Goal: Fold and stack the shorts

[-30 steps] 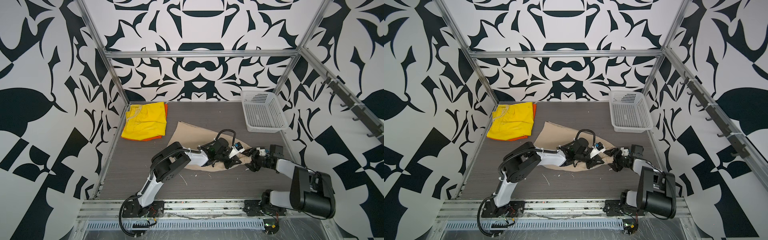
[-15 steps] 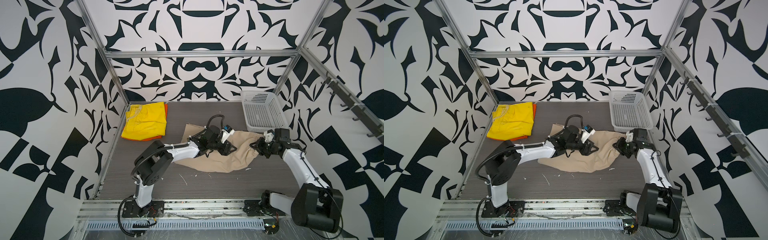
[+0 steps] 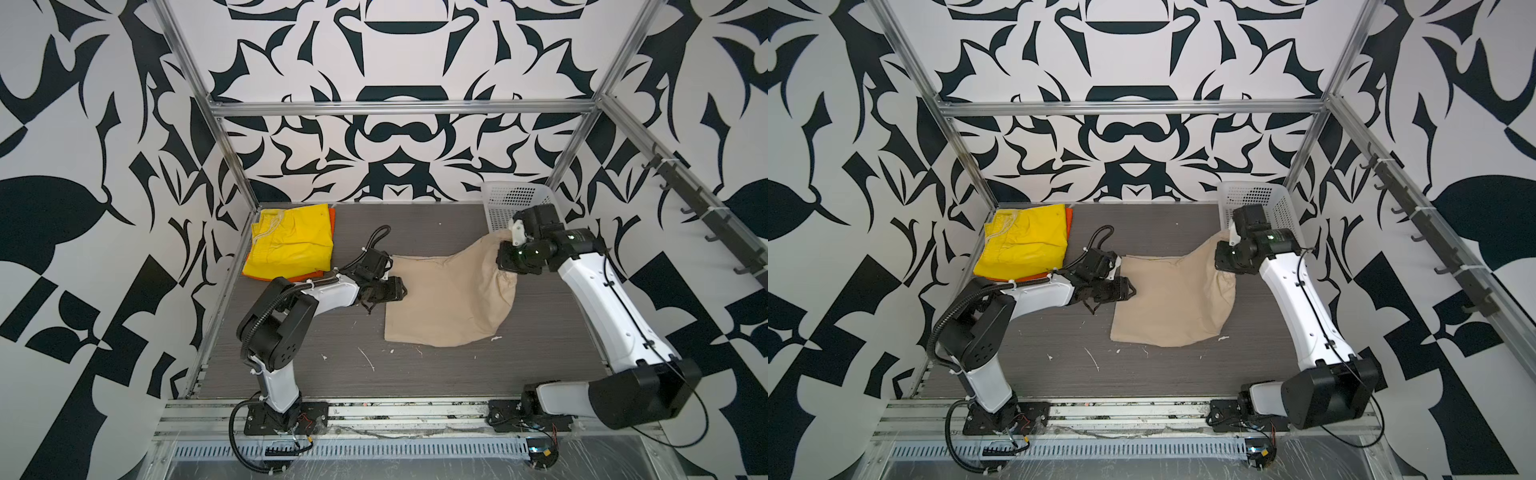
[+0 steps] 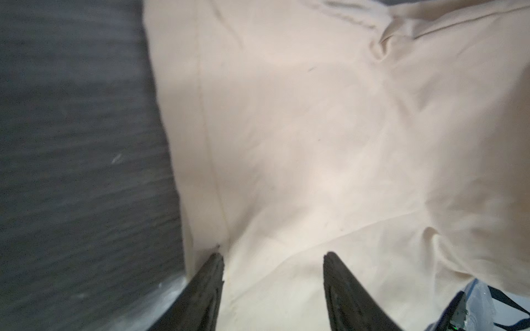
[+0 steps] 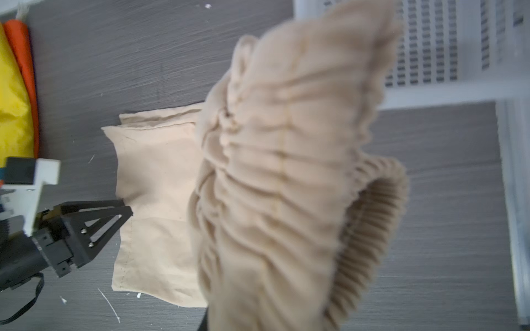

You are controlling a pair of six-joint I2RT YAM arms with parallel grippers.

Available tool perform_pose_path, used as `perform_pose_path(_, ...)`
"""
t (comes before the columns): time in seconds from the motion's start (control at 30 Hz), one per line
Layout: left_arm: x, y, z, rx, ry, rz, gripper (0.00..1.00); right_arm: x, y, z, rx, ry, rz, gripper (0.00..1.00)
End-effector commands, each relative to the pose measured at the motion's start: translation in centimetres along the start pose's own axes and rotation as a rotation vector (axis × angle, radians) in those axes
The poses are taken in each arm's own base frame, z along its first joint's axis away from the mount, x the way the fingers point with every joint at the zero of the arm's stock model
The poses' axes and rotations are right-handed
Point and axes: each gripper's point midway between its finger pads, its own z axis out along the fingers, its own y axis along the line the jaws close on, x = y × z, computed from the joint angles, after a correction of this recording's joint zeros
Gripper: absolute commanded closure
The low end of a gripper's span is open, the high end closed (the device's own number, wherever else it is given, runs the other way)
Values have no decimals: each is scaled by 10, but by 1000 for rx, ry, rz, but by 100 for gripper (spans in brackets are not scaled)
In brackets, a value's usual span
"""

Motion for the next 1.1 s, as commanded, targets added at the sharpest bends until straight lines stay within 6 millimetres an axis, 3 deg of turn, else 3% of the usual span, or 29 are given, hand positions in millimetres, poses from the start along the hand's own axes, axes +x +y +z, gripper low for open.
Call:
perform_pose_path(0.0, 5, 6, -6, -26, 7, -52, 44, -2, 4, -5, 126, 8, -68, 93)
perform_pose_path(0.3, 26, 37, 10, -98, 39, -72, 55, -7, 82, 5, 120, -25, -206, 93)
perform_pose_path(0.63, 20, 37, 8, -95, 11, -73, 54, 11, 148, 44, 78, 22, -281, 89)
perform_pose_path(0.77, 14, 36, 7, -83, -5, -76, 54, 28, 175, 64, 7, 74, -288, 86)
perform_pose_path(0.83, 12, 35, 5, -75, -7, -86, 53, 36, 185, 78, -26, 103, -285, 79)
perform_pose_path(0.93, 4, 31, -8, -56, -35, -103, 48, 49, 209, 94, -124, 143, -276, 57)
perform_pose_path(1.07, -10, 37, -38, -55, -102, -135, 40, 51, 243, 82, -298, 152, -245, 22)
